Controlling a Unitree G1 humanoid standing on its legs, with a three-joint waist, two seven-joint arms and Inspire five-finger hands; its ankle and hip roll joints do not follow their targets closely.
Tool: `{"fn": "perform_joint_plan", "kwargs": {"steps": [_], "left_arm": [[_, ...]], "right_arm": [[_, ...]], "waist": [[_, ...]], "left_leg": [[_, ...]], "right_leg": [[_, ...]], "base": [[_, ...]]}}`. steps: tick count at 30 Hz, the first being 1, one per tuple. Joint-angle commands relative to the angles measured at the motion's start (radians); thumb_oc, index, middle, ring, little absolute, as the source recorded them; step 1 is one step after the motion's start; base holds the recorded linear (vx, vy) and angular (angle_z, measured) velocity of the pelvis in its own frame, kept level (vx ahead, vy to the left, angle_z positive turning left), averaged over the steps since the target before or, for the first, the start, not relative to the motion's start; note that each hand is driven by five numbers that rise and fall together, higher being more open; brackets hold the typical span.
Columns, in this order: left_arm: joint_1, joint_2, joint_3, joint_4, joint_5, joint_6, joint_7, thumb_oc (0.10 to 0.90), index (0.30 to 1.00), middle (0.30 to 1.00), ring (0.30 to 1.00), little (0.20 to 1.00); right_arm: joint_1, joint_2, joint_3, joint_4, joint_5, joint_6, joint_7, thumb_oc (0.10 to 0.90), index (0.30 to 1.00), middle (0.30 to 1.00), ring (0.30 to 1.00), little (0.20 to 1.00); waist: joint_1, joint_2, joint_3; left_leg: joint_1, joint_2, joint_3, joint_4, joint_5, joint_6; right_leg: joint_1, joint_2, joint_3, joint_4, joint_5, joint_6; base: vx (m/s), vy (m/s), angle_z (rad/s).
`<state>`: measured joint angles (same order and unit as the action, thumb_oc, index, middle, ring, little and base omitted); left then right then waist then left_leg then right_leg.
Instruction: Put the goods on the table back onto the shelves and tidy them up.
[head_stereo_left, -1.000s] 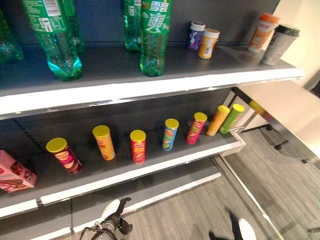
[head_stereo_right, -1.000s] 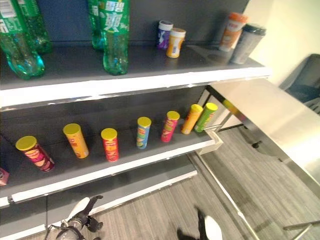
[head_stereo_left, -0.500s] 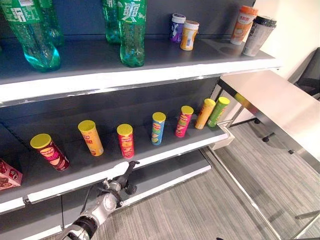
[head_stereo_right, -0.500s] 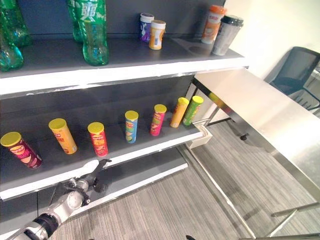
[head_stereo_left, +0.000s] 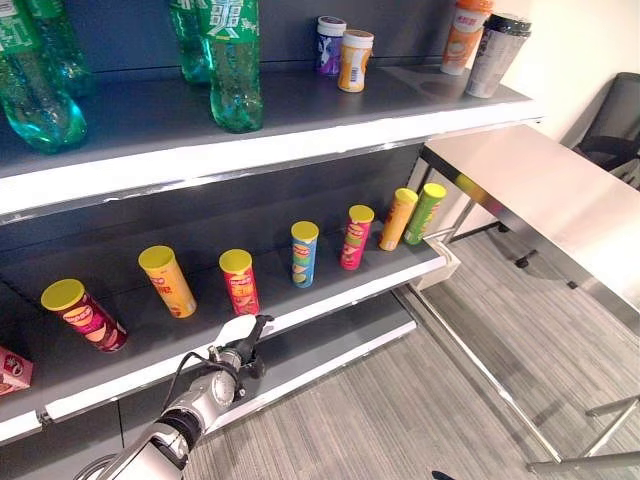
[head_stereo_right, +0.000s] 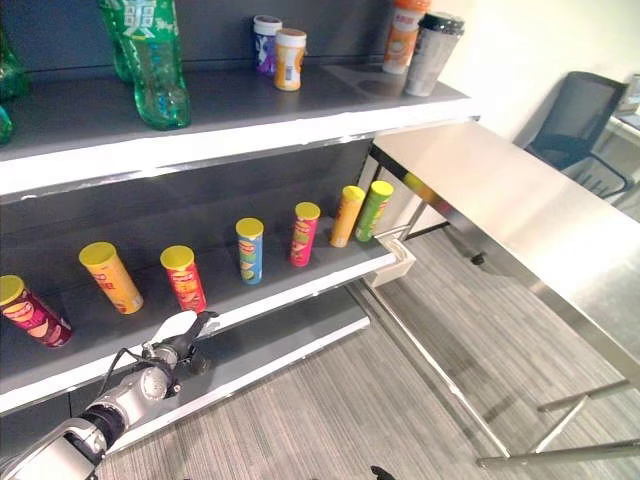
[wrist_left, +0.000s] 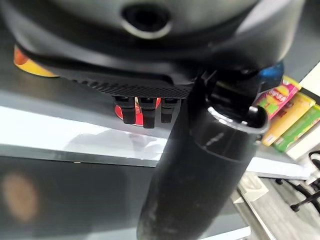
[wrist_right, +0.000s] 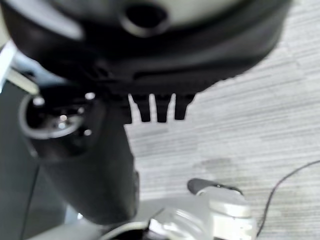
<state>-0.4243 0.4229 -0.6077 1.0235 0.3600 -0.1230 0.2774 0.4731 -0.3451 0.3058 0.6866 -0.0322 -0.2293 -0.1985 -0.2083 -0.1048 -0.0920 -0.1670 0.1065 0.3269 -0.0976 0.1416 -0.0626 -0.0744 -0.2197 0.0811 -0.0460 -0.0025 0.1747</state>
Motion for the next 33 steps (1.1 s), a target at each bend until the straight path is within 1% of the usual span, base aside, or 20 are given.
{"fn": "perform_joint_plan", "kwargs": {"steps": [1,7,16,26,27,28,29,33], "left_arm": [[-0.175,0.014,0.047,0.012,0.031,-0.033,0.085,0.8,0.9,0.9,0.9,0.9],[-0.213,0.04,0.052,0.058,0.049,-0.021,0.108,0.8,0.9,0.9,0.9,0.9],[-0.246,0.065,0.062,0.081,0.043,-0.014,0.13,0.8,0.9,0.9,0.9,0.9],[-0.265,0.09,0.058,0.089,0.048,-0.014,0.141,0.8,0.9,0.9,0.9,0.9],[-0.272,0.097,0.056,0.1,0.05,-0.016,0.145,0.8,0.9,0.9,0.9,0.9],[-0.272,0.098,0.057,0.101,0.05,-0.015,0.145,0.8,0.9,0.9,0.9,0.9],[-0.274,0.101,0.055,0.104,0.05,-0.016,0.146,0.8,0.9,0.9,0.9,0.9],[-0.282,0.116,0.06,0.116,0.049,-0.013,0.154,0.8,0.9,0.9,0.9,0.9]], "right_arm": [[0.004,-0.008,0.019,-0.072,-0.032,-0.025,0.014,0.8,0.9,0.9,0.9,0.9],[0.007,-0.016,0.017,-0.076,-0.038,-0.028,0.015,0.8,0.9,0.9,0.9,0.9],[0.006,-0.024,0.021,-0.09,-0.053,-0.028,0.014,0.8,0.9,0.9,0.9,0.9],[-0.013,-0.028,0.024,-0.085,-0.056,-0.028,0.007,0.8,0.9,0.9,0.9,0.9],[-0.015,-0.03,0.025,-0.085,-0.056,-0.03,0.006,0.8,0.9,0.9,0.9,0.9],[-0.016,-0.031,0.026,-0.085,-0.057,-0.031,0.006,0.8,0.9,0.9,0.9,0.9],[-0.016,-0.029,0.026,-0.084,-0.056,-0.031,0.006,0.8,0.9,0.9,0.9,0.9],[-0.018,-0.03,0.03,-0.089,-0.058,-0.032,0.009,0.8,0.9,0.9,0.9,0.9]], "waist": [[0.035,0.02,0.003],[0.022,0.021,0.001],[0.009,0.022,0.008],[0.002,0.015,0.02],[0.001,0.02,0.016],[-0.001,0.013,0.022],[-0.001,0.019,0.018],[-0.008,0.018,0.022]], "left_leg": [[0.039,0.051,-0.01,0.061,-0.1,-0.035],[0.043,0.044,0.01,0.063,-0.11,-0.033],[0.043,0.031,0.024,0.062,-0.123,-0.027],[0.025,0.026,0.028,0.076,-0.137,-0.023],[0.033,0.022,0.022,0.074,-0.171,-0.025],[0.02,0.023,0.032,0.081,-0.143,-0.021],[0.033,0.021,0.023,0.073,-0.173,-0.024],[0.026,0.016,0.031,0.077,-0.179,-0.02]], "right_leg": [[-0.059,-0.034,0.06,0.016,0.199,0.06],[-0.074,-0.044,0.077,0.014,0.223,0.068],[-0.095,-0.052,0.099,0.009,0.254,0.076],[-0.123,-0.056,0.135,0.007,0.302,0.081],[-0.117,-0.057,0.136,0.001,0.298,0.083],[-0.129,-0.057,0.143,0.006,0.314,0.082],[-0.118,-0.057,0.14,0.0,0.304,0.084],[-0.134,-0.056,0.153,-0.002,0.324,0.086]], "base": [[0.04,0.033,-0.11],[0.04,0.024,-0.12],[0.03,0.026,-0.09],[0.03,0.024,-0.07],[0.0,0.0,0.0],[0.12,0.065,-0.03],[0.01,0.013,-0.04],[0.04,0.03,-0.05]]}}
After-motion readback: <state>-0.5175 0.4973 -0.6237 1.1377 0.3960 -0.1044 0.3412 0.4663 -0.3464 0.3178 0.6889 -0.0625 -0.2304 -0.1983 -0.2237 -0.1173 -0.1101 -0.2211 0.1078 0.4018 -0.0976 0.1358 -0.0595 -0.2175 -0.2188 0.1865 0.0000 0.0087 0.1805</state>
